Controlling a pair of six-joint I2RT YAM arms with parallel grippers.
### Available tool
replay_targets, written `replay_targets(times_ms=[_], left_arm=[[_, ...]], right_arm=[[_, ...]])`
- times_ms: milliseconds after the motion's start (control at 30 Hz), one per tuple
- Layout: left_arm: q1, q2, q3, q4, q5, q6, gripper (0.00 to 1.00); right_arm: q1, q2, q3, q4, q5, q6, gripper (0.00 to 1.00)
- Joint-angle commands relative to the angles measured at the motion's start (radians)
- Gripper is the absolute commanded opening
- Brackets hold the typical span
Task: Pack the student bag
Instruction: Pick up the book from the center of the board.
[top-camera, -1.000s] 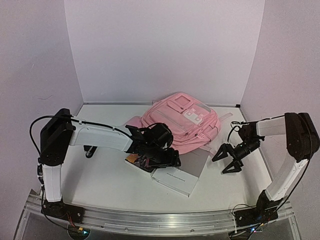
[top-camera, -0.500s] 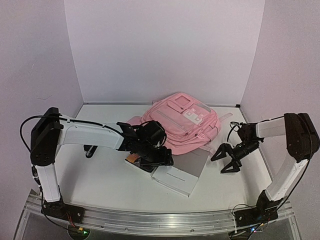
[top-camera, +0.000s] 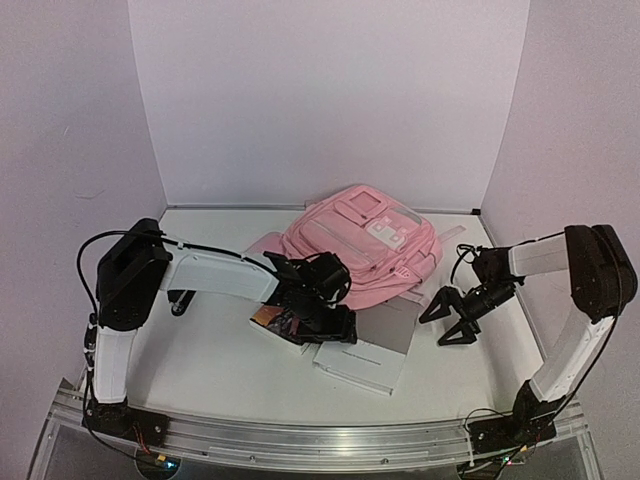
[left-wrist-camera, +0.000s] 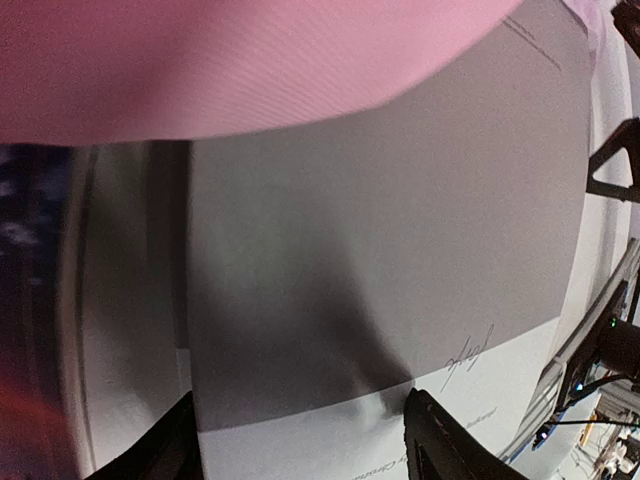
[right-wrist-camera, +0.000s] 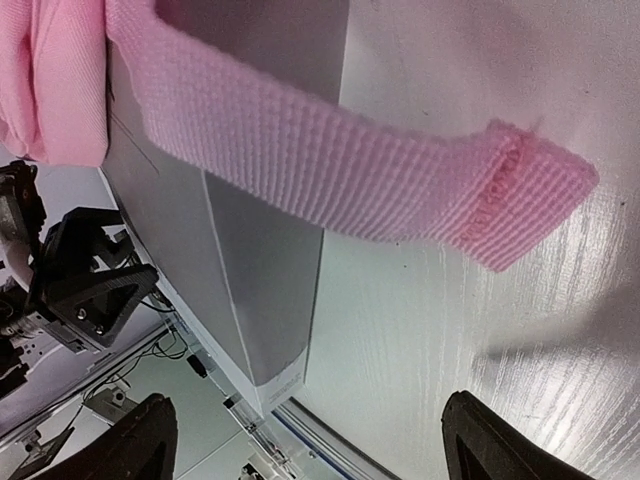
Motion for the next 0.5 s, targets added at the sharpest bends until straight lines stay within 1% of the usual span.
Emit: replay_targets(times_ms=[0, 100, 200, 267, 300, 367, 467], left_arm=[[-0.030, 0.030, 0.078, 0.065, 0.087, 0.026, 0.64], [-0.034, 0.032, 0.064, 0.113, 0.112, 0.011, 0.63], [-0.023, 0.013, 0.008, 0.139, 0.074, -0.037, 0.65], [-0.008, -0.008, -0.047, 0.177, 0.052, -0.087, 0.63], [-0.004, -0.017, -0.070, 0.212, 0.052, -0.106, 0.61], [-0.005, -0.009, -0.064, 0.229, 0.062, -0.103, 0.53], [-0.024, 0.035, 0.011, 0.186, 0.088, -0.054, 0.36]], right_arm=[[0.005, 0.036, 0.006, 0.014, 0.004, -0.033, 0.91], [0.006, 0.054, 0.007, 0.014, 0.018, -0.044, 0.90], [0.006, 0.071, 0.007, 0.017, 0.022, -0.051, 0.91], [0.008, 0.086, 0.005, 0.032, 0.014, -0.053, 0.90], [0.011, 0.095, 0.004, 0.042, 0.006, -0.053, 0.90], [0.024, 0.109, 0.004, 0.051, -0.010, -0.064, 0.86], [0.063, 0.112, 0.006, 0.057, -0.035, -0.080, 0.79]])
